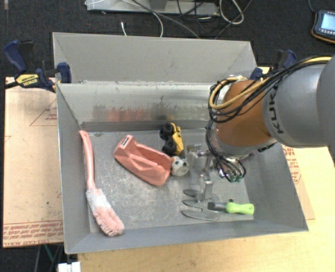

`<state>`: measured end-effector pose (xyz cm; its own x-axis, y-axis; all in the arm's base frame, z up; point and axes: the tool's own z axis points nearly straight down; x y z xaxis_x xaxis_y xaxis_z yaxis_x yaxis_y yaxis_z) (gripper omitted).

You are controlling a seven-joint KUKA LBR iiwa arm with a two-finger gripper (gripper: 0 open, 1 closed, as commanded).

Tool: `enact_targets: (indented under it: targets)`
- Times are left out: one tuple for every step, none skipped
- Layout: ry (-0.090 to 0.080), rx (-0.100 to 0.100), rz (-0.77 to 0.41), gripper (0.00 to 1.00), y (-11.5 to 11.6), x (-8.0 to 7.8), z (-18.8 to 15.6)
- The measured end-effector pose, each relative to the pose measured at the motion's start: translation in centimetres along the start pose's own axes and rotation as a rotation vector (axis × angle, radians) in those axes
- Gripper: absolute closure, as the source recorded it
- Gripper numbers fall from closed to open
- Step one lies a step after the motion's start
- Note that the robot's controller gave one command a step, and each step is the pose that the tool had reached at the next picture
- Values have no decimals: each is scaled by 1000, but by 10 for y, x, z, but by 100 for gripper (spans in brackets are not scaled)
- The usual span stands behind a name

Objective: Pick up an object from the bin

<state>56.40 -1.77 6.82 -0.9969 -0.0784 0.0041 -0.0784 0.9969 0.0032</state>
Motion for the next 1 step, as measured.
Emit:
enact_targets:
  targets:
    - [-23, 4, 92, 0, 37, 31, -65]
